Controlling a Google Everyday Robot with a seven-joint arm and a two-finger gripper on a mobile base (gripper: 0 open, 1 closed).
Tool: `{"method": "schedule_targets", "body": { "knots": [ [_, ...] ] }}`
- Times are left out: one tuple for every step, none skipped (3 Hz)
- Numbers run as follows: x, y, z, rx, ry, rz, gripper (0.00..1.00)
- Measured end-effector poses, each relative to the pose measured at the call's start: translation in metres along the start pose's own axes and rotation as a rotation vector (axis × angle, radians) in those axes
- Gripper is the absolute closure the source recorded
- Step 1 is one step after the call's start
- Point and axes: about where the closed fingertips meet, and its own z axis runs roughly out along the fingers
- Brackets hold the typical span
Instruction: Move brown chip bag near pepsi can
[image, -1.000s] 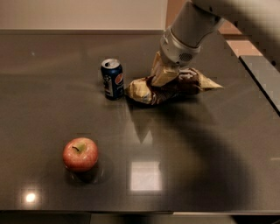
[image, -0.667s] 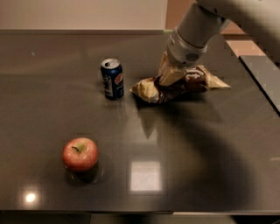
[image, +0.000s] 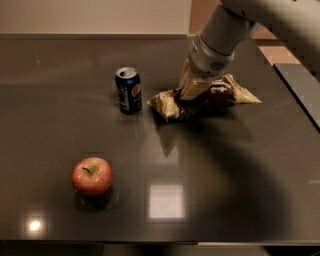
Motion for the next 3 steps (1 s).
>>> {"method": "schedule_targets", "body": {
  "knots": [
    [-0.0007, -0.0002, 0.0016, -0.001, -0.001, -0.001, 0.09],
    [-0.0013, -0.0004, 0.0029, -0.002, -0.001, -0.002, 0.00],
    [-0.0014, -0.0004, 0.0029, -0.002, -0.001, -0.002, 0.00]
  ]
}}
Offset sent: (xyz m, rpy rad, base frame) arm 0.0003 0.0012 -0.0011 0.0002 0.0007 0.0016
